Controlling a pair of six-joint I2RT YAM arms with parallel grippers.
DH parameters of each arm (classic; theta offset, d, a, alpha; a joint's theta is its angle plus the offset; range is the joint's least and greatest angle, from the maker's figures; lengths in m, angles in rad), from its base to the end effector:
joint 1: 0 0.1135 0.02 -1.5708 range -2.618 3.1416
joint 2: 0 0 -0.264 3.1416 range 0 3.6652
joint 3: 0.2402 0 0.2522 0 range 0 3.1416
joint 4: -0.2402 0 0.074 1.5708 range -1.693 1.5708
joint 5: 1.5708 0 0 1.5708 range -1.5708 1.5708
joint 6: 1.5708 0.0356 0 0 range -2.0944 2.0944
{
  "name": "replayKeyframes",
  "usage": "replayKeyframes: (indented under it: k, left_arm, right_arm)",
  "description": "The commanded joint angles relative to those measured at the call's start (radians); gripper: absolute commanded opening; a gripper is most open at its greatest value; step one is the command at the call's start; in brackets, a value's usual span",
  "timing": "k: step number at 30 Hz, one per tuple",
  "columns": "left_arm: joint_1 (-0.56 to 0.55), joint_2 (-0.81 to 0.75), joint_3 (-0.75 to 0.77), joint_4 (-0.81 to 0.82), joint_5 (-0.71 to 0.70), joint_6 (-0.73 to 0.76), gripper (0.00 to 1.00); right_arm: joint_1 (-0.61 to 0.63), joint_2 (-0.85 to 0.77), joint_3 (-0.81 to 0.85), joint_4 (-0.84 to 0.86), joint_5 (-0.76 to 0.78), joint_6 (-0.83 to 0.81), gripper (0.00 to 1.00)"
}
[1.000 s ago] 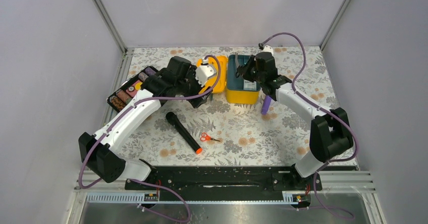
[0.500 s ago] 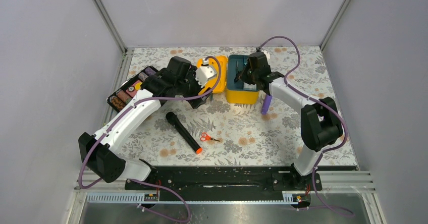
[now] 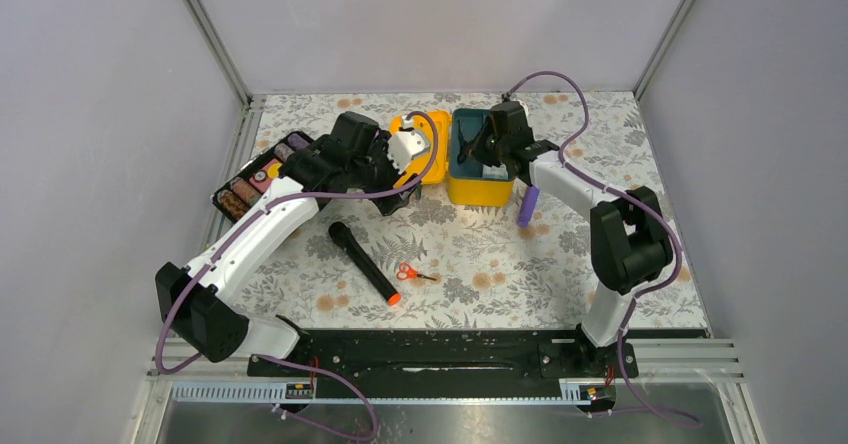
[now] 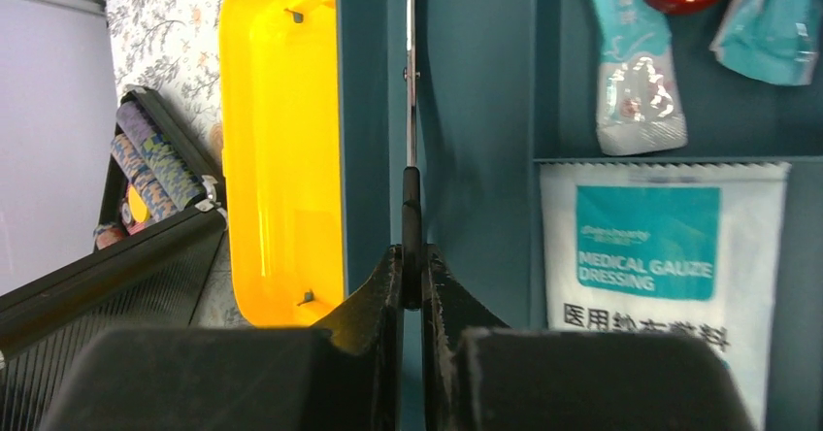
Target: Organize the medicine kit
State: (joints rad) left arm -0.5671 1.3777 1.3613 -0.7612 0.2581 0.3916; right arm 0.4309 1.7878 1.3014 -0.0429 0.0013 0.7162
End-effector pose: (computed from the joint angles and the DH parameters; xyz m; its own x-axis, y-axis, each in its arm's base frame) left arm 0.2418 -0.1648 0.3525 -0.2902 0.6223 -0.7270 0.8477 0.5196 0.1065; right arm 0.3780 0.1737 0.2545 -0.6196 0.4377 -0.6515 -0.0131 0.8242 0.5662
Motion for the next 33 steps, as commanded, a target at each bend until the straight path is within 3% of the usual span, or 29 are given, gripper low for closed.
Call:
replayKeyframes:
  k: [1,5,10,11,13,19,25,29,33]
  left_arm:
    - [0.004,-0.005,0.019,0.037,0.023,-0.01,0.77]
    - [0.004,-0.005,0.024,0.034,0.023,-0.01,0.77]
    - [0.004,-0.01,0.022,0.031,0.021,0.01,0.81]
    - [0.004,-0.011,0.018,0.031,0.023,0.019,0.84]
    - [0.004,-0.014,0.003,0.033,0.02,0.031,0.98]
    - [-0.014,-0.011,-0.046,0.045,0.045,0.024,0.99]
    - [-0.085,0.029,-0.098,0.046,0.122,0.101,0.99]
    - [-0.085,0.102,-0.08,-0.017,0.177,0.19,0.9]
    - [-0.085,0.241,-0.028,-0.148,0.162,0.207,0.65]
  right_arm:
    - [-0.001,0.049,0.044,-0.024,-0.085,0.013,0.0]
    - [-0.003,0.042,0.064,-0.032,-0.061,0.006,0.26]
    - [-0.012,-0.021,0.066,-0.055,-0.052,-0.017,0.45]
    - [-0.013,-0.037,0.069,-0.065,-0.054,-0.027,0.47]
    - [-0.014,-0.062,0.071,-0.078,-0.055,-0.043,0.49]
    - [-0.031,-0.172,0.044,-0.119,-0.029,-0.14,0.59]
    - [-0.068,-0.352,-0.09,-0.122,-0.06,-0.294,0.66]
    - [-0.111,-0.471,-0.208,-0.126,-0.117,-0.37,0.66]
    - [-0.121,-0.587,-0.286,-0.124,-0.197,-0.497,0.64]
